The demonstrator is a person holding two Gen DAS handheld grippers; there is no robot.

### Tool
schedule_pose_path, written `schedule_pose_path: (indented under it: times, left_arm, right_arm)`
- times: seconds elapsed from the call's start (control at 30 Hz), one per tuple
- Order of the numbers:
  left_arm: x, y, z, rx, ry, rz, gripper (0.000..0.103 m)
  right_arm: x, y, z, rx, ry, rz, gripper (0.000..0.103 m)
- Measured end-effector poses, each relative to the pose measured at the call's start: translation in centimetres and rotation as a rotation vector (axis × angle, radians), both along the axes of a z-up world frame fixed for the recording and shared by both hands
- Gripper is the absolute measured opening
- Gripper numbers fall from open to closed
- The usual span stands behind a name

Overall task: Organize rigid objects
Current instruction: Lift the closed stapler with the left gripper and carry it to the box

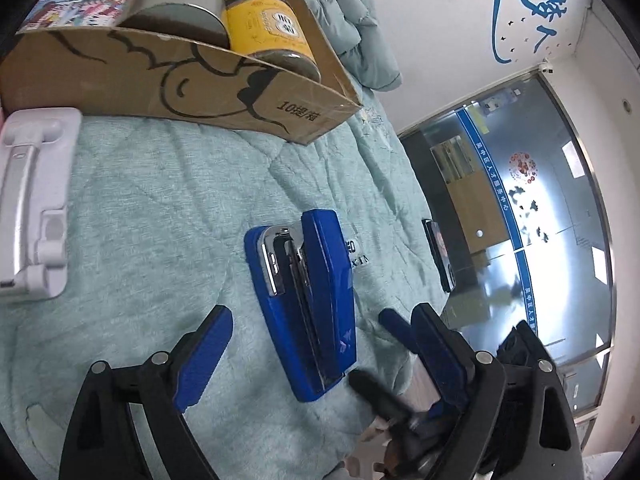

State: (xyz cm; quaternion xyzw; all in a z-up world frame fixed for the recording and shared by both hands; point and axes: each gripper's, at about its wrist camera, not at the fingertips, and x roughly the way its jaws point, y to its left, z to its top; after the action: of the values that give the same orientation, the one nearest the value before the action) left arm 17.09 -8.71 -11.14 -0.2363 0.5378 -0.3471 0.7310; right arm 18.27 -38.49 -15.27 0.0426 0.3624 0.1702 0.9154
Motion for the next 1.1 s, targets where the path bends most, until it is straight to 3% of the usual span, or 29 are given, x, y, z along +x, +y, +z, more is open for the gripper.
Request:
schedule_pose_path:
  times: [0.17,0.2,0.27,0.37,0.5,0.67,0.77,0.83,0.87,0.97,1.1]
  left_arm:
    - [0.9,-1.8,-1.5,-0.019,0.041,-0.044,0.091]
    - [0.9,-2.0,-1.8,-0.022,0.049,-0.053,0.091]
    - [1.0,-2.6,-2.1,-0.018,0.052,-0.061,0.091]
    - [1.0,-3.2,-2.3,-0.005,0.047,-0.070,0.091]
    - [1.4,-3.6,-2.7,0.000,0.055,-0.069,0.091]
    - [1.8,-4.2,-3.1,0.009,0.056,-0.075,0.090]
    - [2.1,-4.7,-3.4,0.008,0.056,-0.075,0.088]
    - [2.1,-5.0,-3.5,0.021,0.049,-0.083,0.070]
    - [2.1,-5.2,-3.6,0.037,0.051,-0.092,0.055]
    - [1.6,-5.2,-3.8,0.065,0.022,-0.098,0.050]
    - [1.0,-4.0,-3.2,0.033,-0.001,-0.073,0.044]
  right_arm:
    - [-1.2,2.1,-1.9,-0.135,-0.014,-0.011,0.083]
    - [-1.3,2.1,-2.4,-0.152,-0.012,-0.022,0.080]
    - [-1.1,2.6,-3.3,-0.180,-0.007,-0.031,0.055]
    - [-1.4,2.6,-3.5,-0.177,-0.003,-0.045,0.052]
    - [-0.3,1.2,-3.2,-0.060,0.043,-0.046,0.052]
    - [0.3,-1.3,-3.2,0.193,0.149,-0.043,0.052]
    - [0.0,-1.5,-3.2,0.282,0.191,-0.024,0.052]
    - [-0.1,-1.1,-3.1,0.305,0.199,-0.006,0.052]
    - [-0.4,-0.8,-3.1,0.309,0.197,0.005,0.052]
    - [-0.8,0.0,-2.7,0.306,0.187,0.031,0.051]
    - [-0.4,0.9,-2.1,0.303,0.169,0.061,0.051]
